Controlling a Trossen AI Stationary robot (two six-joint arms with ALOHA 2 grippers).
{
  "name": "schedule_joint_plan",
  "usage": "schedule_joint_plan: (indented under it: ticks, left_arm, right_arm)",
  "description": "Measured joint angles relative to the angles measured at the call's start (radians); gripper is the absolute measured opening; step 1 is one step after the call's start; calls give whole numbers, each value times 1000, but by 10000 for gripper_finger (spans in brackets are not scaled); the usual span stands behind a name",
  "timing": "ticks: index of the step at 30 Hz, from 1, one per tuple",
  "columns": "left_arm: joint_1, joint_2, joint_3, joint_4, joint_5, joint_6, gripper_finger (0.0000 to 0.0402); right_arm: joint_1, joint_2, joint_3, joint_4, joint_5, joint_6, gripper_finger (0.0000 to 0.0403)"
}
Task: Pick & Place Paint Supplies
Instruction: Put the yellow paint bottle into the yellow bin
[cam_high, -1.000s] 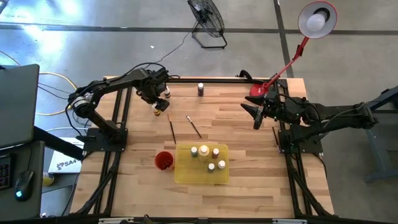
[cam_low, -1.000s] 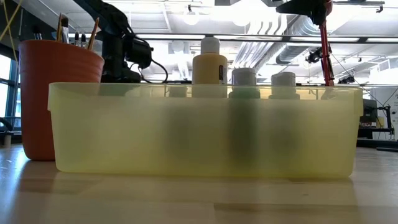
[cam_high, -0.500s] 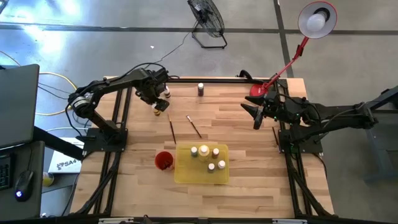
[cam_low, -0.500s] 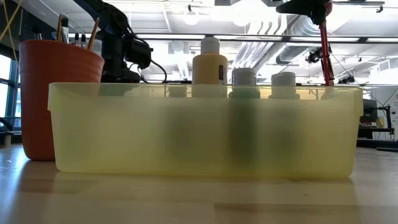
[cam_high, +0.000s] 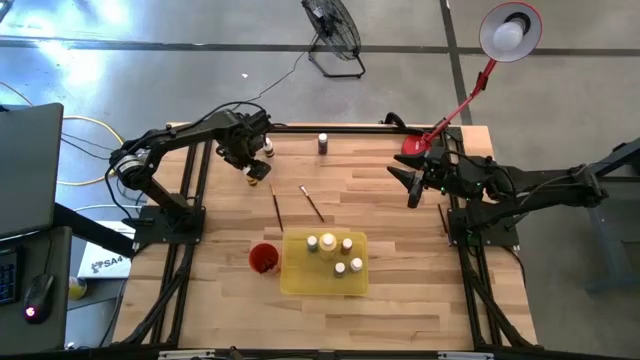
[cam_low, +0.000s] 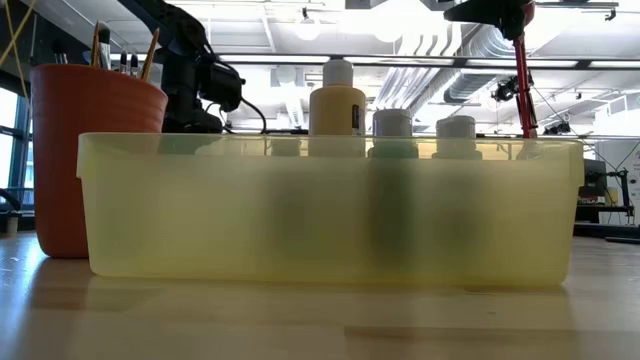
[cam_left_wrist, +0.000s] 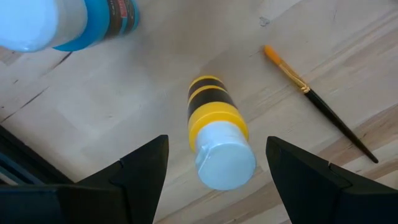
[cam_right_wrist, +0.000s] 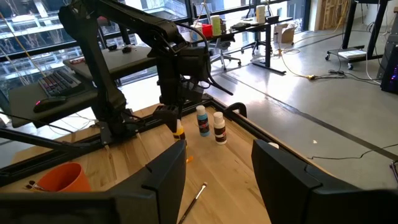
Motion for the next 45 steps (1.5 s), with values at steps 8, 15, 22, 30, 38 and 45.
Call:
schedule_joint_plan:
  ticks: [8, 15, 22, 30, 38, 45]
  left_arm:
    - [0, 0, 0, 0, 0, 0, 266]
    - [0, 0, 0, 0, 0, 0, 266]
    - [0, 0, 0, 0, 0, 0, 266]
    - [0, 0, 0, 0, 16, -1, 266]
    - [0, 0, 0, -2, 19, -23, 238]
    - [0, 0, 0, 0, 19, -23, 190]
  right_arm:
    - [0, 0, 0, 0, 0, 0, 174]
    - [0, 0, 0, 0, 0, 0, 174]
    - [0, 0, 0, 0, 0, 0, 174]
    - [0, 0, 0, 0, 0, -21, 174]
    - [0, 0, 0, 0, 0, -19, 174]
    - [0, 0, 0, 0, 0, -19, 174]
